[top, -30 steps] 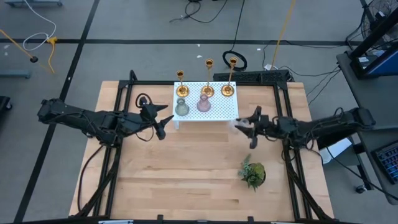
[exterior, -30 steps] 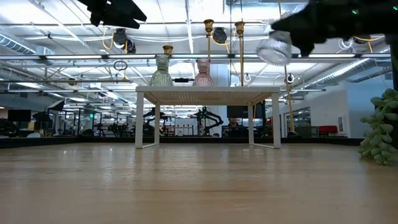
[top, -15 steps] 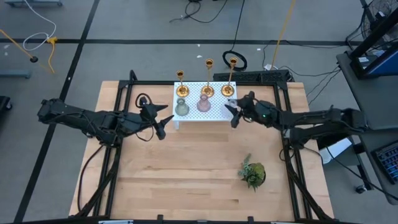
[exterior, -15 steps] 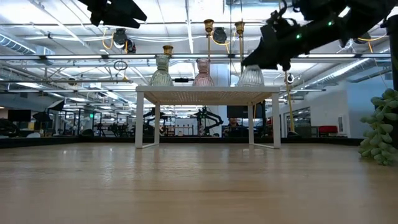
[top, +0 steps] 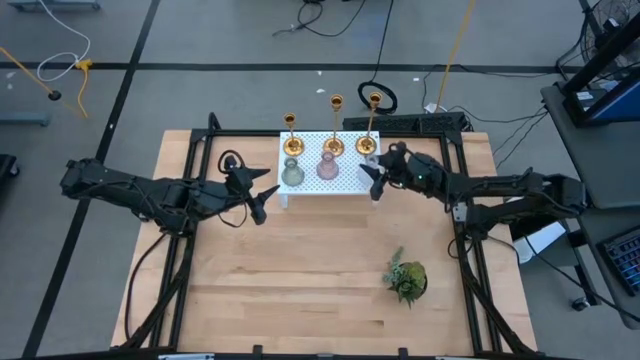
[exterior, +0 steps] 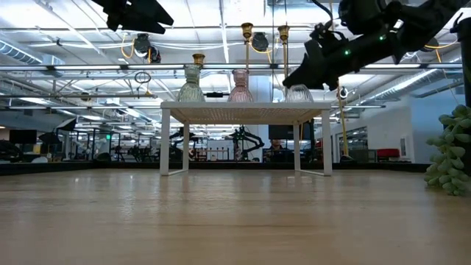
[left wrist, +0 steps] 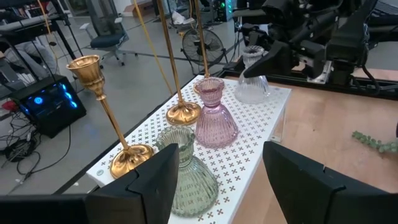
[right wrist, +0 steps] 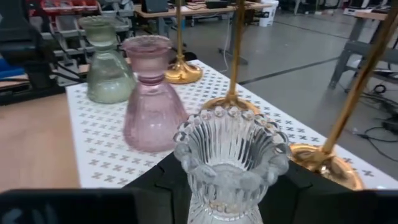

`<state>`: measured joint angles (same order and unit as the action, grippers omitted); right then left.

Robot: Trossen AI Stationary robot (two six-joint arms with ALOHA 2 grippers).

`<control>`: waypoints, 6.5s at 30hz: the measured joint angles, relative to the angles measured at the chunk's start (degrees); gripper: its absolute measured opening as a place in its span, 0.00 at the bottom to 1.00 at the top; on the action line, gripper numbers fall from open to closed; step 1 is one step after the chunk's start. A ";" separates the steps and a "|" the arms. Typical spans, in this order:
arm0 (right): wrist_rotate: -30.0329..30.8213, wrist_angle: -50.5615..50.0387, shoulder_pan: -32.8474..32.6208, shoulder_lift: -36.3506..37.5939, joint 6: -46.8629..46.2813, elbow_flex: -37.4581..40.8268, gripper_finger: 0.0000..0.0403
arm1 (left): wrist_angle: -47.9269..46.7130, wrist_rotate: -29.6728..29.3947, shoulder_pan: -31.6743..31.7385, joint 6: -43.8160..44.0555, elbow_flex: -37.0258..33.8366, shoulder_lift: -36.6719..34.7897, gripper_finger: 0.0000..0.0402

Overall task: Pick & Place candle stick holders
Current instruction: Put the transparent candle holder on the shelf, then return to Home Position

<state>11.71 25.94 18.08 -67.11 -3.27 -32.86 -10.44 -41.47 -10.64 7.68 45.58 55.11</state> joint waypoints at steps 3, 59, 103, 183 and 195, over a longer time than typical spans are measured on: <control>-0.02 -0.35 0.80 -0.02 1.26 0.02 0.38 | 0.00 0.00 0.00 0.01 0.00 0.00 0.60; -20.15 -12.51 -2.29 21.76 17.47 0.17 0.53 | -5.46 0.15 -1.55 -5.17 -1.55 -16.62 0.60; -7.33 -32.61 -2.20 64.84 7.85 22.71 0.00 | 6.02 9.99 -1.55 -9.46 -31.51 -44.65 0.04; -7.24 -22.50 -2.16 65.31 8.49 32.06 0.01 | 15.39 12.98 -1.56 -17.52 -44.61 -43.78 0.08; -7.24 -22.48 -2.16 65.31 8.87 32.06 0.01 | 15.37 12.97 -1.56 -17.52 -44.61 -43.78 0.08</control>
<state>4.47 3.46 15.92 -1.80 5.60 -0.80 4.93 -28.50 -12.20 -9.84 0.97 11.33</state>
